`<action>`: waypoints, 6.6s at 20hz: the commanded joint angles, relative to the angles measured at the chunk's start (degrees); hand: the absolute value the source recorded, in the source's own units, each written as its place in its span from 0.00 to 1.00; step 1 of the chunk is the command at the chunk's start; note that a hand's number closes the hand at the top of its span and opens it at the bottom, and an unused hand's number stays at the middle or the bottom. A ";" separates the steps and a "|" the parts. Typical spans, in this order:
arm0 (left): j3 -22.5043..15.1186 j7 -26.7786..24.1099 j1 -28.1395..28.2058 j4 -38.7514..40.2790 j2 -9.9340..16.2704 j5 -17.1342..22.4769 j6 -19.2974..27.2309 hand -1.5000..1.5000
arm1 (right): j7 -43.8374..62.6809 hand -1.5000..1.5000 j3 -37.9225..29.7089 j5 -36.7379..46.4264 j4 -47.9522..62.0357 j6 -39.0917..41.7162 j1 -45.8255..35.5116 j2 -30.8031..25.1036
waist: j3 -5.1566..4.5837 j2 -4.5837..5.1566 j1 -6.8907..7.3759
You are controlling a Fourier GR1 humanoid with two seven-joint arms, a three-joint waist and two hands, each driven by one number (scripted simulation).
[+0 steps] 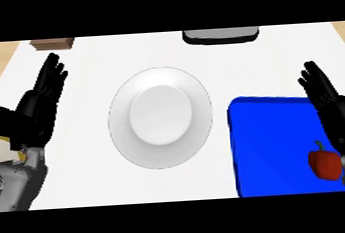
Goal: Pick the bell pepper from the tray and place it in the plate
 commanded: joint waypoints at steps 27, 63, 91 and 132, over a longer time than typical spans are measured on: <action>3.55 -18.71 13.37 15.13 -1.43 0.80 -13.20 0.50 | 26.71 0.00 -0.17 60.43 -7.15 -37.29 22.09 11.90 | -0.47 0.20 -1.83; 7.09 -18.68 15.93 12.42 -6.09 -4.96 -16.72 0.50 | 56.19 0.00 -6.72 67.14 -7.04 8.62 15.86 15.49 | -0.09 0.18 -0.94; 8.94 -17.05 12.35 14.96 -9.89 -9.27 -17.01 0.50 | -0.48 1.00 -3.26 60.02 8.44 13.78 4.49 1.86 | -0.01 0.26 -0.40; 12.72 -13.35 12.35 11.18 -10.82 -11.22 -20.89 0.50 | 16.93 1.00 11.81 68.58 3.31 15.24 -25.43 29.91 | -0.09 0.28 -0.48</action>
